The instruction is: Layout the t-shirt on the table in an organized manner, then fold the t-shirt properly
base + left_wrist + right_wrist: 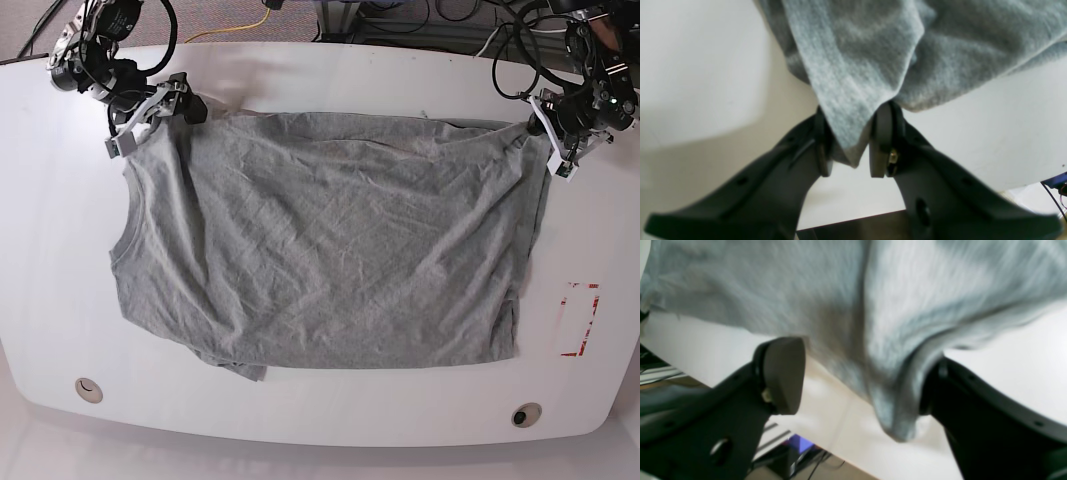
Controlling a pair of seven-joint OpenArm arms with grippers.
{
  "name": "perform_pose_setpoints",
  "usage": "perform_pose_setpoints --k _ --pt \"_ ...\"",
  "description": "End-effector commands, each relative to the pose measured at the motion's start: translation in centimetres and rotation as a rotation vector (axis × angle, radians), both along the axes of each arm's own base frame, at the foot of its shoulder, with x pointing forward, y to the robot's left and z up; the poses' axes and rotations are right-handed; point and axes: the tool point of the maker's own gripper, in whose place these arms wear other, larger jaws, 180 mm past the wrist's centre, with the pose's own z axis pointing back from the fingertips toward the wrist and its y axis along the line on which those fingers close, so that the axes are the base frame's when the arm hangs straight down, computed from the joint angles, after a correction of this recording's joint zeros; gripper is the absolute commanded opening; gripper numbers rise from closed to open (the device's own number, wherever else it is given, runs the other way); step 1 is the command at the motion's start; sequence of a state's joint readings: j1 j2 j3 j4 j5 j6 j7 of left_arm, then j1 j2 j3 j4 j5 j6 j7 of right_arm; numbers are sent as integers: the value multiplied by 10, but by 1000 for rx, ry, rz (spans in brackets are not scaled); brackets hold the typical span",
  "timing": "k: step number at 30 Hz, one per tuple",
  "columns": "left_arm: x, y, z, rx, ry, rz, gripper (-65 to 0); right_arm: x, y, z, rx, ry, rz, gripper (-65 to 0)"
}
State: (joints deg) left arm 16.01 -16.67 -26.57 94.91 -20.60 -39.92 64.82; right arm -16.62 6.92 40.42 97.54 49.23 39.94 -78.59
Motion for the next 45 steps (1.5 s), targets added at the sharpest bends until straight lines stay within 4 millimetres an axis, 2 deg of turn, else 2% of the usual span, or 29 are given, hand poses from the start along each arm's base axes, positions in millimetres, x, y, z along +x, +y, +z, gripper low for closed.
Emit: perform_pose_setpoints --k 1,4,6,8,11,15,17,20,23,28,34,37,41,45 --pt "0 2 2 10 2 -6 -506 9 -12 4 -18 -22 -14 -335" --pt "0 3 3 11 2 -6 -514 9 -17 0 -40 -8 -20 -460" --pt "0 3 3 11 0 -5 -544 10 -20 -1 -61 -2 -20 -541" --pt "1 3 3 12 -1 -5 -583 9 -21 -3 -71 4 -20 -591" --pt "1 3 3 12 -1 -5 -650 9 -22 -2 -72 4 -20 -579" --pt "0 4 4 21 -1 -7 -644 9 -26 -1 -84 4 -16 -564" --pt "0 6 4 36 2 -9 -649 9 -27 -1 -88 5 -16 -582" --pt "1 9 8 67 -4 -17 -650 8 -28 -2 -91 10 -13 -642" --pt "7 8 17 84 -30 -30 -650 6 -28 -1 -93 11 -12 -650" --pt "16 5 34 108 -86 -54 -650 6 -29 10 -133 -16 7 -650" --pt "27 1 51 133 -145 -78 -650 13 -25 36 -206 -89 53 -650" --pt "36 0 58 136 -173 -81 -650 13 -24 43 -235 -90 76 -650" --pt "48 3 67 151 -190 -73 -650 29 -22 56 -234 -151 75 -650" --pt "67 7 80 167 -223 -60 -650 36 -20 61 -208 -178 73 -650"
